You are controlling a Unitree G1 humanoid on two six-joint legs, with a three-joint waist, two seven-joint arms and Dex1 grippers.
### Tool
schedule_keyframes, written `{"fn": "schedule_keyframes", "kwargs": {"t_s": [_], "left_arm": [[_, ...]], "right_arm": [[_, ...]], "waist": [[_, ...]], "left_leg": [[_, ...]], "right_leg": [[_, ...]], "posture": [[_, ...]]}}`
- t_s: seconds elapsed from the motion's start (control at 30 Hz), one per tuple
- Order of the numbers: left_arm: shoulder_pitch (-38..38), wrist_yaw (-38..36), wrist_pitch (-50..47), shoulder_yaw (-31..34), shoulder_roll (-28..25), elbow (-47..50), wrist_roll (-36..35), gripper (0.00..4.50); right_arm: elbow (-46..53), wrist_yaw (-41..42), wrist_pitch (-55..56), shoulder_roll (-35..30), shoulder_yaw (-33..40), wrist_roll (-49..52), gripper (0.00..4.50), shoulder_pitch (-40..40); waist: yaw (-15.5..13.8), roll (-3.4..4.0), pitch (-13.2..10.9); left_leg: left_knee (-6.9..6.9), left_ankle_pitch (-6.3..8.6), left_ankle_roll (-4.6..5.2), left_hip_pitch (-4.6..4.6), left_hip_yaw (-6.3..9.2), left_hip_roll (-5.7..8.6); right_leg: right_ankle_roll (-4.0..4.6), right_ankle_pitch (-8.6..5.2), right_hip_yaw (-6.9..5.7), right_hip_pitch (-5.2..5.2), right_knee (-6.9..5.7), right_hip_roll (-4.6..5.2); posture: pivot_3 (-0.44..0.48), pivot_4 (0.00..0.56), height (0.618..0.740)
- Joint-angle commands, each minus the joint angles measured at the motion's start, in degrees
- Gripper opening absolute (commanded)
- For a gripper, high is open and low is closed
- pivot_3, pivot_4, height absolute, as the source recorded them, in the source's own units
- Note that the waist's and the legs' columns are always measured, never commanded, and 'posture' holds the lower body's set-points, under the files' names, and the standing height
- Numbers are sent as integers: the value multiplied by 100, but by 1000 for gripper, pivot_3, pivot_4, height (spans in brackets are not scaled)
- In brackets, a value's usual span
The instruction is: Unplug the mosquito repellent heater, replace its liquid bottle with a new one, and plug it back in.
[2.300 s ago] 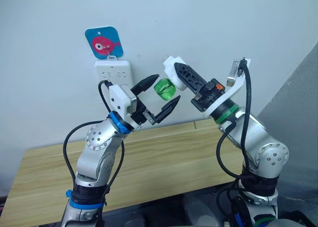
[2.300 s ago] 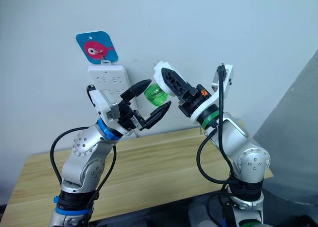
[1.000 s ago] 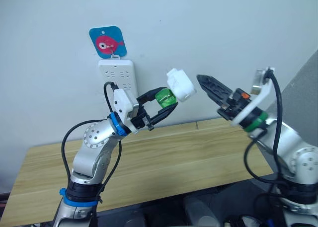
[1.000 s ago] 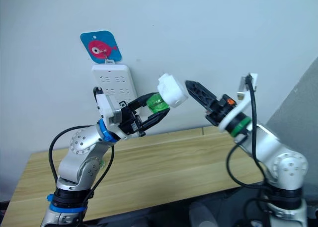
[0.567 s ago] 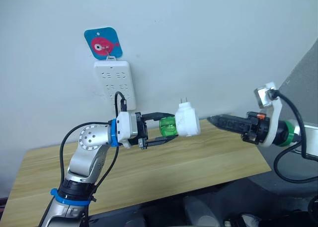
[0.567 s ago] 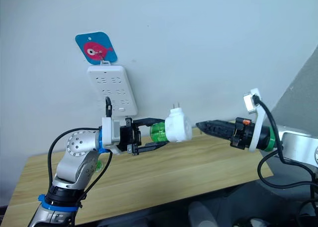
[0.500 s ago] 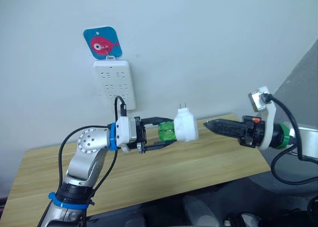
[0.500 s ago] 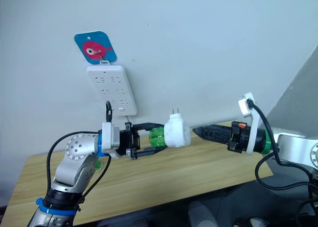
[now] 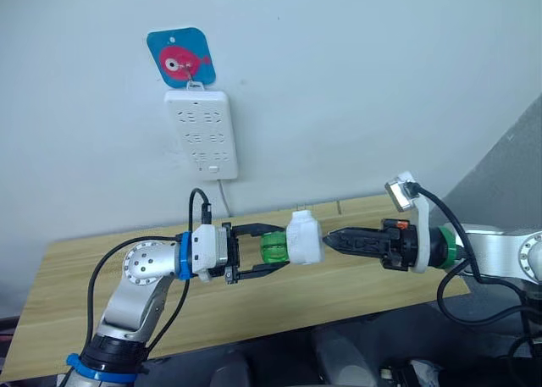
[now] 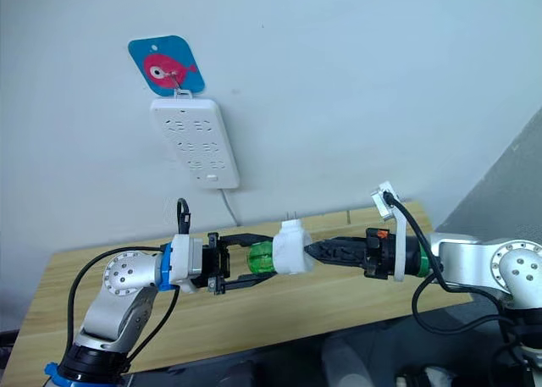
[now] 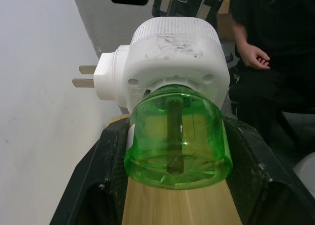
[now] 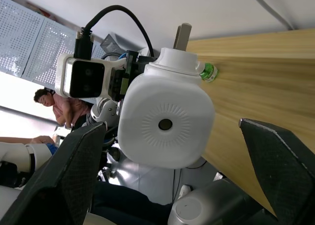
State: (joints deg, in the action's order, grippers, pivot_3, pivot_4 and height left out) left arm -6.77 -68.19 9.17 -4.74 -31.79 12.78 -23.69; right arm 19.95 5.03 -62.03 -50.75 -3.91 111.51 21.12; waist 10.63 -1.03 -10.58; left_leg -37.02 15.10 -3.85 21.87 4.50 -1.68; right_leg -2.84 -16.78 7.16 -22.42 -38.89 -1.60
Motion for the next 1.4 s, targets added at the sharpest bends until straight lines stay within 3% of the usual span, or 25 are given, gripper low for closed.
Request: {"fn": "schedule_keyframes", "kwargs": {"t_s": [0.03,0.7,0.8,0.9,1.1,1.33,1.4], "left_arm": [[20,-11,158,17,-45,197,-7,2278],[-57,214,-38,-73,-57,440,54,2278],[-41,205,7,-82,-61,466,95,2278],[-40,236,40,-70,-53,470,127,2278],[-81,123,-272,-97,-172,577,-74,2278],[-670,254,-3267,-123,-1125,868,-1265,2278],[-1064,300,-4581,-115,-1390,766,-1966,2278]], "right_arm": [[44,4,9,100,-117,85,4500,215],[-405,-136,-180,624,-768,129,4500,747],[-473,-33,-259,642,-765,146,3919,779],[-515,68,-346,667,-748,149,3057,809],[-515,99,-400,734,-770,109,3063,879],[-359,530,-512,717,-591,-340,3063,991],[-291,716,-550,689,-536,-527,3063,1047]], "waist": [[-3,0,-14],[-127,2,-40],[-133,3,-40],[-146,3,-40],[-188,3,-39],[-236,3,-39],[-237,2,-39]], "left_leg": [[0,0,0,0,0,0],[3,0,0,35,1,-2],[-2,0,0,71,2,-1],[-2,-1,0,84,8,-2],[-2,0,0,86,10,-1],[-5,-1,0,88,14,-1],[-5,-1,0,90,16,0]], "right_leg": [[0,0,0,0,0,0],[0,0,-3,-38,-1,0],[1,1,-4,-75,-9,0],[3,3,-10,-84,-9,0],[4,4,-12,-85,-8,0],[1,2,-17,-86,-11,0],[1,2,-20,-87,-9,0]], "posture": [[-181,181,736],[-147,173,736],[-139,169,736],[-139,169,736],[-131,159,736],[-141,155,736],[-143,154,736]]}}
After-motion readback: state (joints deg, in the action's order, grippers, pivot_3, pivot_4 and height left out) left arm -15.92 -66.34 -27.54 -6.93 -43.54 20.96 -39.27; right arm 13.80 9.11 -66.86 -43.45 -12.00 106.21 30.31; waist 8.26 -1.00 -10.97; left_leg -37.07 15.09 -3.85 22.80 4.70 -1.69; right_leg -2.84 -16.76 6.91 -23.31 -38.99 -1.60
